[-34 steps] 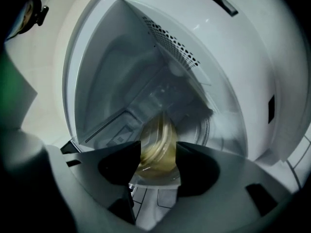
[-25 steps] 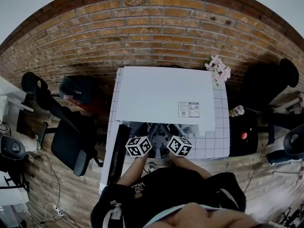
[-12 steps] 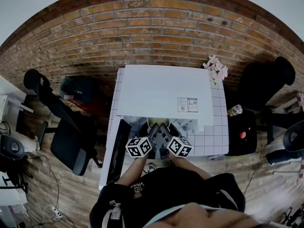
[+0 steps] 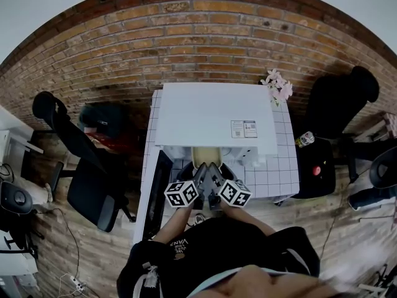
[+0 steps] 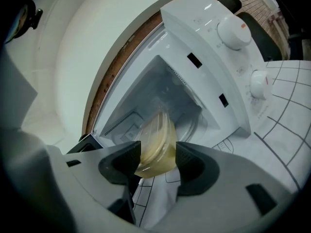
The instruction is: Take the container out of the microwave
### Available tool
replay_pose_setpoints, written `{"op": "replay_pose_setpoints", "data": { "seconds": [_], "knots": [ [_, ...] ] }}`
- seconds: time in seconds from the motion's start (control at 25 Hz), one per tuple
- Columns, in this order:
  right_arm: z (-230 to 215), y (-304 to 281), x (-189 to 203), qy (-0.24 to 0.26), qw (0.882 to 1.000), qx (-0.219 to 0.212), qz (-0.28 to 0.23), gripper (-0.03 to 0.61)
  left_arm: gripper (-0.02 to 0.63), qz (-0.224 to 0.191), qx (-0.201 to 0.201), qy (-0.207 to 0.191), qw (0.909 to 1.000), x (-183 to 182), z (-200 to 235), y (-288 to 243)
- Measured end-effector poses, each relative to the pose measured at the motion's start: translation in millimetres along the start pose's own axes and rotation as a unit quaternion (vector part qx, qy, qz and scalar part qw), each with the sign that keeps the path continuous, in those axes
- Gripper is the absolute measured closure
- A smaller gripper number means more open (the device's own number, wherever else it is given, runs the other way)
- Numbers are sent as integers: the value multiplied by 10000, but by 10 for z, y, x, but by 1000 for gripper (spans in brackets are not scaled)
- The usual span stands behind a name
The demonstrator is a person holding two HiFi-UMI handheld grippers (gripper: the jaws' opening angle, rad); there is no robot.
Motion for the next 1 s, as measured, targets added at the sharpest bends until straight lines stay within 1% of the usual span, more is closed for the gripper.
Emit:
{"op": "replay_pose_setpoints", "data": {
  "seconds": [0.72, 1.0],
  "knots": [
    [96, 405, 342, -87, 9994, 92, -336, 359, 382, -6, 215, -96, 9997, 164, -101, 441],
    [87, 515, 407, -106, 9992, 144, -351, 359, 383, 42, 270, -60, 9996, 226, -144, 530]
  ]
}}
Point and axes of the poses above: the fingertips, and each gripper's own axes: y backward along the fingers, z to its left, x out of its underside, the point moved 3 cm from there along y, backward along the fingers, and after that the axes turned 11 degrees about -y, right-handed, at the moved point
